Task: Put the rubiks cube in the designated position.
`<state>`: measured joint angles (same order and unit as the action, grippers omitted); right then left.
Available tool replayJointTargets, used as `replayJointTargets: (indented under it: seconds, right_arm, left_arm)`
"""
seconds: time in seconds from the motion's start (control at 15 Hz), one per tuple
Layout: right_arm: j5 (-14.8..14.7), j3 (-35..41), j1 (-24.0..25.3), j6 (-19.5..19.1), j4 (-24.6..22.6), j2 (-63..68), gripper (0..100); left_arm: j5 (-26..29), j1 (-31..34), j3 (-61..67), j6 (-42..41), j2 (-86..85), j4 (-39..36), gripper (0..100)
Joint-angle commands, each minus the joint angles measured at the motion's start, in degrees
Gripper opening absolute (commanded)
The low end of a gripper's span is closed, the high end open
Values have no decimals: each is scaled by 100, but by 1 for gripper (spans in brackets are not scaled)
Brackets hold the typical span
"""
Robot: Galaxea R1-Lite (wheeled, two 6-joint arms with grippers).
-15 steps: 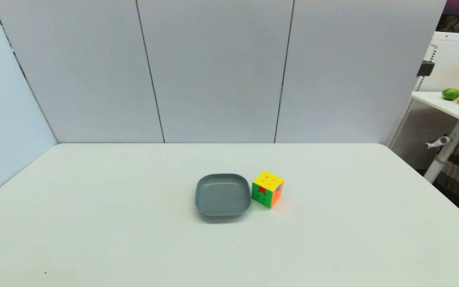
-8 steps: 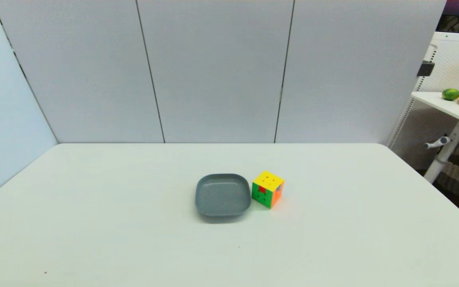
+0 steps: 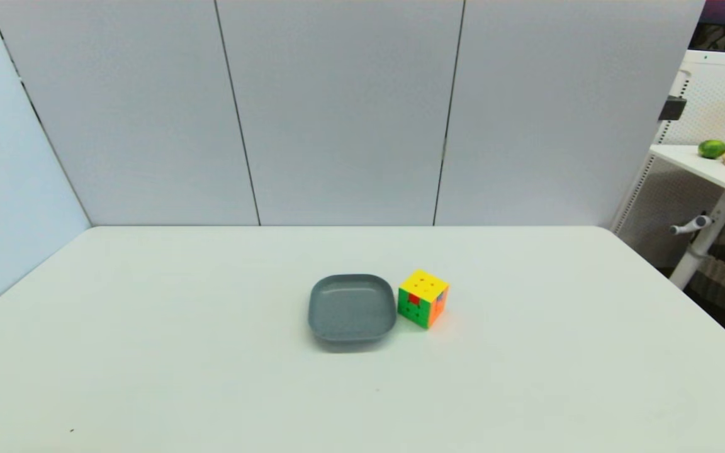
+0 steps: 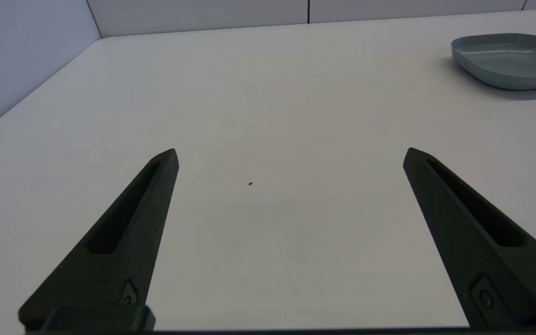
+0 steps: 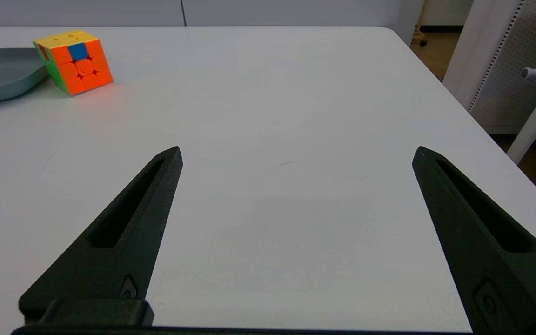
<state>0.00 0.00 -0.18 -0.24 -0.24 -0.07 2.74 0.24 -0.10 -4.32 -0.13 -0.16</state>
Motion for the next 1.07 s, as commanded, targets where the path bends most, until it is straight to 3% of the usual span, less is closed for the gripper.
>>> replayJointTargets:
  seconds: [0.07, 1.07]
  right_arm:
    - [0, 0, 1, -2, -2, 7, 100]
    - [0, 0, 1, 7, -2, 7, 100]
  left_arm:
    - [-2, 2, 10, 1, 13, -2, 100]
    - [7, 2, 10, 1, 13, -2, 100]
